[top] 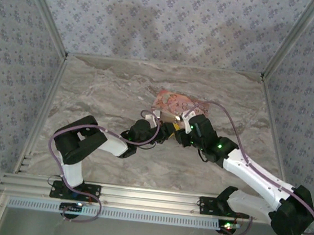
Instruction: Unlock a padlock with a key
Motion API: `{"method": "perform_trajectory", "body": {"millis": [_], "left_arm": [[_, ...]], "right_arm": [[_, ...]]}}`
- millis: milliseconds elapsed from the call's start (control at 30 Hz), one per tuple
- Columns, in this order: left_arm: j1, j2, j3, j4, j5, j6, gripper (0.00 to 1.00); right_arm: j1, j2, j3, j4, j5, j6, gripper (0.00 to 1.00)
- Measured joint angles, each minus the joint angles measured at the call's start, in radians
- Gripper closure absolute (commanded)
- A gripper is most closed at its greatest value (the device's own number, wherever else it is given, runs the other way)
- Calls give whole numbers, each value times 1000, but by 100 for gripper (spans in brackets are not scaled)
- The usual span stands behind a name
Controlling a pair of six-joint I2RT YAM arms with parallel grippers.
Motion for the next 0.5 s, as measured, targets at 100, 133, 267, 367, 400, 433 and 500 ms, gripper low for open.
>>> {"method": "perform_trajectory", "body": {"millis": [100,133,267,367,400,433,500], "left_arm": [[0,0,0,0,0,0,100],[0,0,0,0,0,0,100],[0,0,0,0,3,0,100],[0,-2,0,-1,3,0,100],[0,-3,0,-1,3,0,100],[0,-5,0,-1,3,0,100],[0,-9,0,0,4,0,100]], "right_arm": [[4,0,-19,-1,0,3,57],[6,2,-24,-1,0,3,57],[18,17,-37,6,0,3,56],[21,33,-40,11,1,3,57],[21,40,-40,14,2,3,57],[23,48,-40,18,6,3,58],[23,63,-40,26,9,3,59]]}}
